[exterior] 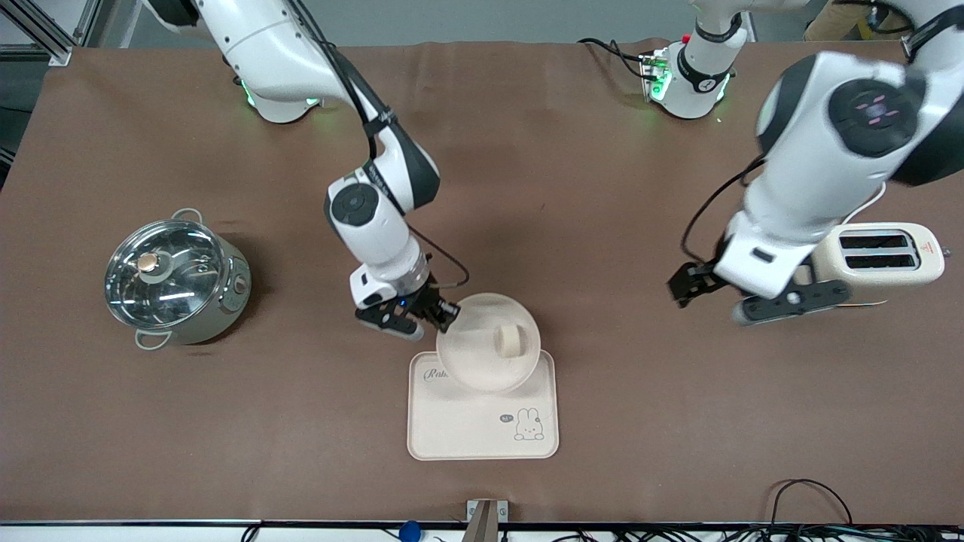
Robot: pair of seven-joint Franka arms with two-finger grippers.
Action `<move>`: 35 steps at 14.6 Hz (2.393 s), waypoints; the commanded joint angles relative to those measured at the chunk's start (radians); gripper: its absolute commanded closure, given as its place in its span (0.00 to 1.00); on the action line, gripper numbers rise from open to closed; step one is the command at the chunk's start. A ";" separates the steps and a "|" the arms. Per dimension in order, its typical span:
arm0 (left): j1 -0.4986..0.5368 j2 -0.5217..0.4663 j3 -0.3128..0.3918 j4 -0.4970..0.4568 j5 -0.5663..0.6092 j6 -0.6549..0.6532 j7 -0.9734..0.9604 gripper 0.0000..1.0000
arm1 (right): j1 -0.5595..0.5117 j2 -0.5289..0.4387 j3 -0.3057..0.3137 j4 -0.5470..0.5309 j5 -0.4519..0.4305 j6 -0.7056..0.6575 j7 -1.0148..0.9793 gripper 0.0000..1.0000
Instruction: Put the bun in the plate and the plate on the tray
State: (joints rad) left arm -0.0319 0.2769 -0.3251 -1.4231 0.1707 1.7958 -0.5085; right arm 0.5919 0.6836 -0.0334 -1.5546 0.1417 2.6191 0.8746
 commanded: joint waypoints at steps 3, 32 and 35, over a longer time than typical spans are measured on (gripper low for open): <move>0.115 -0.120 -0.002 -0.033 -0.046 -0.102 0.253 0.00 | -0.075 0.255 0.015 0.299 -0.001 0.013 0.009 1.00; 0.063 -0.361 0.176 -0.212 -0.172 -0.214 0.424 0.00 | -0.400 -0.402 0.004 -0.105 -0.016 -0.477 -0.527 0.00; 0.063 -0.361 0.176 -0.211 -0.174 -0.214 0.424 0.00 | -0.497 -0.548 -0.003 -0.128 -0.016 -0.676 -0.623 0.00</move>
State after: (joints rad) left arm 0.0275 -0.0743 -0.1481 -1.6406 0.0141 1.5933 -0.1039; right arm 0.1535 0.2772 -0.0533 -1.5786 0.1356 2.0131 0.3140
